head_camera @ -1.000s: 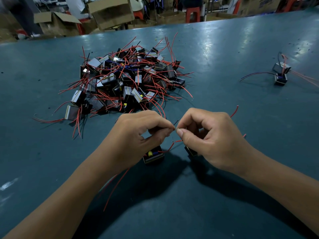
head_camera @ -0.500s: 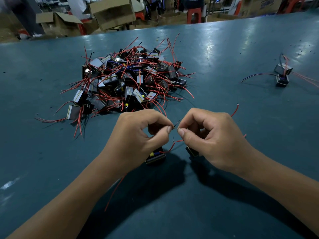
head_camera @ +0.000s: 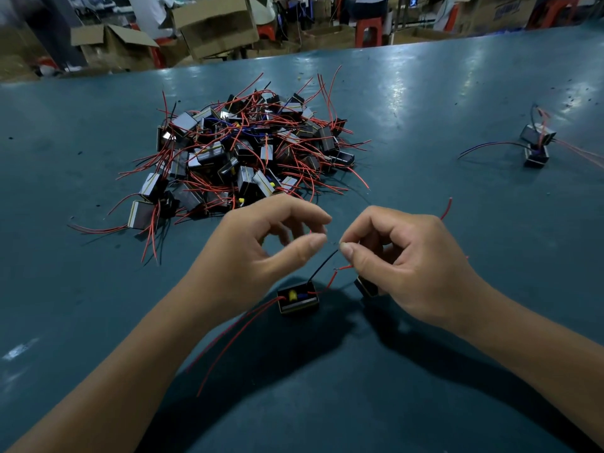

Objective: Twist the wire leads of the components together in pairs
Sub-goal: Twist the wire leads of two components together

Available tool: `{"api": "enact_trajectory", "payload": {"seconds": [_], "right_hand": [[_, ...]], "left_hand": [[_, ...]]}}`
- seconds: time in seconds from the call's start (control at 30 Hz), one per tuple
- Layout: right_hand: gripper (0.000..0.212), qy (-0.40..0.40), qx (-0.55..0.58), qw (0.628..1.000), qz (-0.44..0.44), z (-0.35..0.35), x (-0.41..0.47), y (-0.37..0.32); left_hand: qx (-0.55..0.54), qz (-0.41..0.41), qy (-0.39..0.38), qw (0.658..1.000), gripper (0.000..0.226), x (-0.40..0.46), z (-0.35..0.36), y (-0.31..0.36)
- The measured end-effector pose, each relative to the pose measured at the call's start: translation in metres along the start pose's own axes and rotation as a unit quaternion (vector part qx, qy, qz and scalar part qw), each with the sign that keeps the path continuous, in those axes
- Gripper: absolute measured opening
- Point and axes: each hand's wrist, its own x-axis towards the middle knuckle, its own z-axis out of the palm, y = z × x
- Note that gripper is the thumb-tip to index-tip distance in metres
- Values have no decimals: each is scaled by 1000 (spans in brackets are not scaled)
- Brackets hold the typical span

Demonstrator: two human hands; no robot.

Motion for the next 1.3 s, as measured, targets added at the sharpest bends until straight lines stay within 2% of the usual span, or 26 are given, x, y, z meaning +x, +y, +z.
{"api": "enact_trajectory", "payload": {"seconds": [0.1, 0.37, 1.3], "right_hand": [[10, 5, 8, 1000, 1, -2, 0, 1], [10, -10, 26, 1000, 0, 0, 0, 2], [10, -7, -57, 997, -51, 0, 0, 1]], "left_hand": [[60, 79, 6, 995, 17, 3, 6, -2], [99, 121, 27, 987, 8, 2, 12, -4], [124, 48, -4, 991, 9, 1, 12, 7]]}}
